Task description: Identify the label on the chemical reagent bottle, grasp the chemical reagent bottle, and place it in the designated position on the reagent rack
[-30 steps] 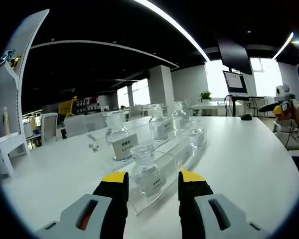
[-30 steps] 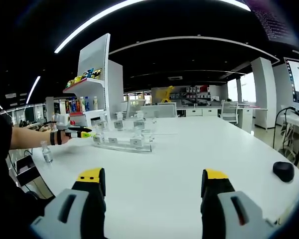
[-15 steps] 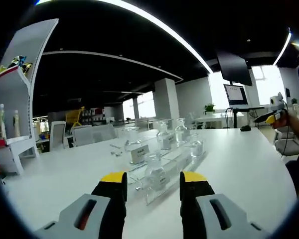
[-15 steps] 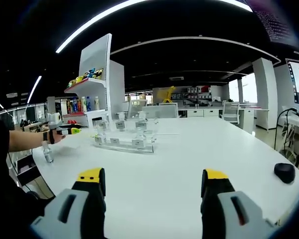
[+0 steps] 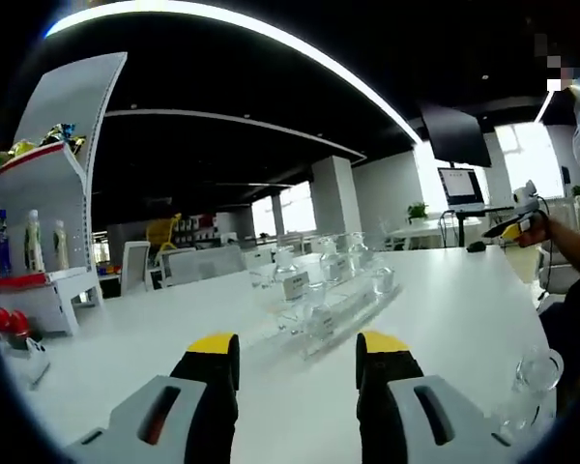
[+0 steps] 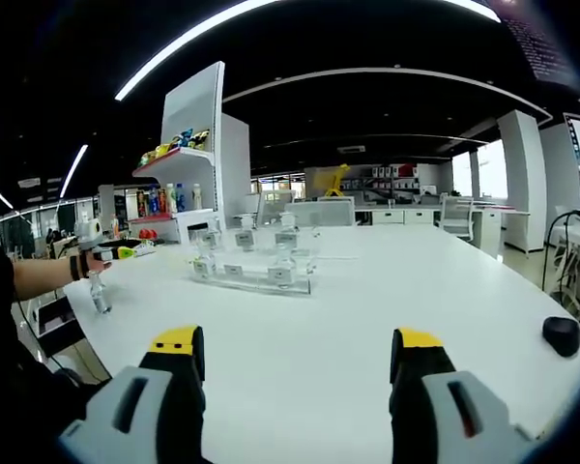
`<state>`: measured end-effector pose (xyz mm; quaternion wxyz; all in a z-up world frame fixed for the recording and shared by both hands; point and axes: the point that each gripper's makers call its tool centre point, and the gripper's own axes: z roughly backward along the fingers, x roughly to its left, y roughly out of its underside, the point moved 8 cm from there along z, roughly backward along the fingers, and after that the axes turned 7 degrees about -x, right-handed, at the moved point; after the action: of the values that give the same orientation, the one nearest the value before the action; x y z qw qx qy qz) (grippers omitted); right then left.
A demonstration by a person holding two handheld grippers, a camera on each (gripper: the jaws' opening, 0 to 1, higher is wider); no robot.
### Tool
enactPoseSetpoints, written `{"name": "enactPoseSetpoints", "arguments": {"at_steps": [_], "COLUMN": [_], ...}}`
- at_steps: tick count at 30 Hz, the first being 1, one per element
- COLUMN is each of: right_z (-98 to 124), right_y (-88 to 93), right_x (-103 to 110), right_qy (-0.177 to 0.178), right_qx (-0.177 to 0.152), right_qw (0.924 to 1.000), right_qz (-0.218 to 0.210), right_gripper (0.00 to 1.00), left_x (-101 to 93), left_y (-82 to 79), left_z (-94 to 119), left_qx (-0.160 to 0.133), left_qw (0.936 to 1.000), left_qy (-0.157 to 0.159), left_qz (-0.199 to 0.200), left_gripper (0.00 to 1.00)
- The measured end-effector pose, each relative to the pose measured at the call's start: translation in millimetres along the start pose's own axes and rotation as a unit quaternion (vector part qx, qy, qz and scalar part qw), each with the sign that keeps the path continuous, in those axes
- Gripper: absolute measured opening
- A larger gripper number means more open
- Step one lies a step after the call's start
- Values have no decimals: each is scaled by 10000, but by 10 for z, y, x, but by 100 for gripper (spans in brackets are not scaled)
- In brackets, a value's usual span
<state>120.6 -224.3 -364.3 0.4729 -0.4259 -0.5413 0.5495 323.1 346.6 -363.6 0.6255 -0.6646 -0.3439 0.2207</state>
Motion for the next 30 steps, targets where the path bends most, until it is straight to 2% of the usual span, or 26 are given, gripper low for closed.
{"name": "enactPoseSetpoints", "arguments": {"at_steps": [7, 10, 19, 23, 28, 30], "right_z": [11, 24, 46, 52, 61, 67], "right_y": [-46, -49, -77, -83, -91, -111], "right_x": [45, 46, 54, 52, 50, 62], "right_qy": [-71, -73, -92, -96, -111, -196], "right_qx": [-77, -82, -125, -134, -132, -174], "right_qw": [9999, 9999, 9999, 9999, 9998, 9996], "right_qz": [-2, 3, 20, 21, 21, -102], "right_gripper": [75, 75, 75, 75, 75, 75], "left_x": [-81, -179, -441, -638, -855, -904], "left_y": [-177, -306, -492, -539, -597, -591], "left_z": [391, 590, 1009, 1171, 1286, 1314], "left_qx": [-79, -118, -46, 93, 199, 245], "left_qw": [10000, 9999, 9992, 9962, 9928, 9913], "left_qy": [-23, 55, 390, 858, 1177, 1286], "left_qz": [-17, -15, -44, 88, 122, 110], "left_gripper": [51, 57, 58, 63, 67, 71]}}
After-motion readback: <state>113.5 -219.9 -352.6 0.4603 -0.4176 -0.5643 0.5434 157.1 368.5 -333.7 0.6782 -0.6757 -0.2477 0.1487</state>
